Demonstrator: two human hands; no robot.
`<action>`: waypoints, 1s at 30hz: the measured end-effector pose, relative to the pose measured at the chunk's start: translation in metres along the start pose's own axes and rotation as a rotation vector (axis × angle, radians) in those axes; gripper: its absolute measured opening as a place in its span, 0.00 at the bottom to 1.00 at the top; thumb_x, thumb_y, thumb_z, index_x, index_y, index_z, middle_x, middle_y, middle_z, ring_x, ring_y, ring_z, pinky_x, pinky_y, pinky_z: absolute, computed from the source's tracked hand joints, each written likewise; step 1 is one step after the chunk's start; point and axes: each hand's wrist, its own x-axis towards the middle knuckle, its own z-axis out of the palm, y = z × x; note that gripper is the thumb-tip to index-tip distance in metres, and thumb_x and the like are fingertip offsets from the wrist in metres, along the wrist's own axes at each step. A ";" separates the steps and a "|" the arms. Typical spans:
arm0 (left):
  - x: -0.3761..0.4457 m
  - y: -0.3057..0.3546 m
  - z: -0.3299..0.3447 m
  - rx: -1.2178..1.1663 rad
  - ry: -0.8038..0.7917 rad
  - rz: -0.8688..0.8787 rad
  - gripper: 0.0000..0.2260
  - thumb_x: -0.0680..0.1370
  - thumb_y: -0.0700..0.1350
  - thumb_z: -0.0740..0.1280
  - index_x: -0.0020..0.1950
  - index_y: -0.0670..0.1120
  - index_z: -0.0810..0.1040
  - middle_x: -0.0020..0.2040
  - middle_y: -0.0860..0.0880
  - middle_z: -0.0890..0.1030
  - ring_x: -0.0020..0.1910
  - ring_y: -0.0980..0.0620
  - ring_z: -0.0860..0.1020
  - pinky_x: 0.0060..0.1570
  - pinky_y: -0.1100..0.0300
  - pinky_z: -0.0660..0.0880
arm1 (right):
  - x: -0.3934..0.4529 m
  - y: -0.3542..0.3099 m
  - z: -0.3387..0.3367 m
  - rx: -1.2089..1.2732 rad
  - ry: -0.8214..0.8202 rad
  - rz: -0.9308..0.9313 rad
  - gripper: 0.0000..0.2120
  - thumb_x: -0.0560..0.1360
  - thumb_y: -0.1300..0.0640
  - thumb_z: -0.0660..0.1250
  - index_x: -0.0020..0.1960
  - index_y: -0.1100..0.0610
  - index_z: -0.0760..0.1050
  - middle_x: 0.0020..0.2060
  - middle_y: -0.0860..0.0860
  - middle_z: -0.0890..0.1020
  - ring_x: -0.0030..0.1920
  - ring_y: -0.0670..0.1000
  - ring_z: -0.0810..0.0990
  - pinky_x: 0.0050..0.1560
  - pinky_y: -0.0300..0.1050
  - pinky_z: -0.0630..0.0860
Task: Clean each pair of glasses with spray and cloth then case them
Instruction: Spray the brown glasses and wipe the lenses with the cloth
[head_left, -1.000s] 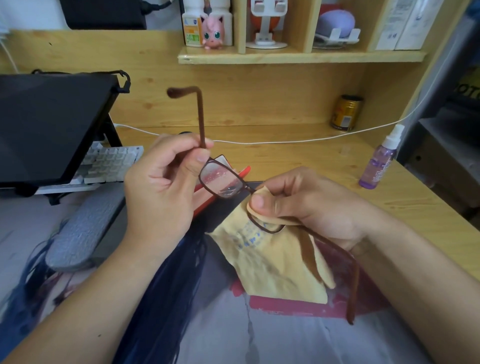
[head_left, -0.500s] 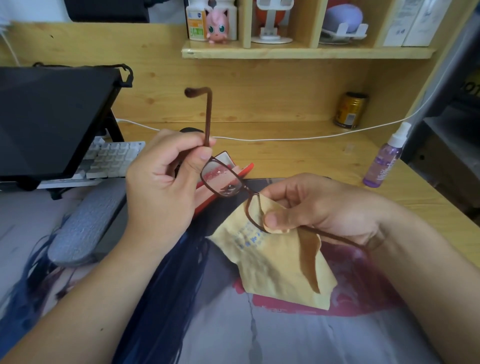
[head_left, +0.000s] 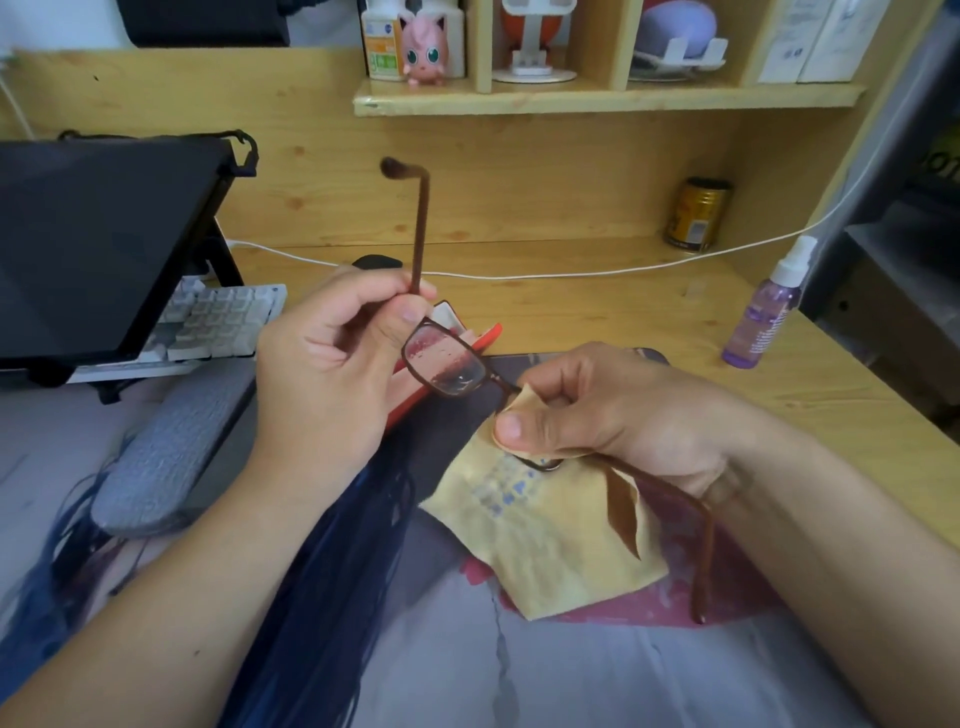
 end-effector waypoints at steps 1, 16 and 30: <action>0.000 0.003 0.001 -0.017 0.005 -0.008 0.10 0.81 0.35 0.67 0.51 0.51 0.80 0.48 0.49 0.83 0.48 0.59 0.81 0.50 0.66 0.75 | 0.001 0.003 -0.001 0.026 0.002 -0.009 0.06 0.71 0.60 0.73 0.40 0.62 0.78 0.29 0.51 0.78 0.28 0.44 0.76 0.30 0.35 0.73; 0.004 -0.006 -0.012 0.097 0.088 0.087 0.03 0.81 0.40 0.69 0.53 0.47 0.81 0.49 0.55 0.82 0.49 0.57 0.81 0.54 0.58 0.76 | 0.009 0.004 -0.008 0.211 0.003 0.027 0.14 0.77 0.61 0.70 0.54 0.73 0.78 0.43 0.63 0.83 0.43 0.57 0.82 0.49 0.48 0.78; 0.002 -0.006 -0.004 0.033 0.043 0.009 0.08 0.80 0.37 0.69 0.51 0.50 0.82 0.47 0.55 0.83 0.48 0.58 0.82 0.52 0.63 0.75 | 0.006 -0.001 0.006 0.084 0.000 0.037 0.06 0.70 0.72 0.73 0.44 0.64 0.80 0.34 0.56 0.83 0.31 0.48 0.82 0.32 0.38 0.78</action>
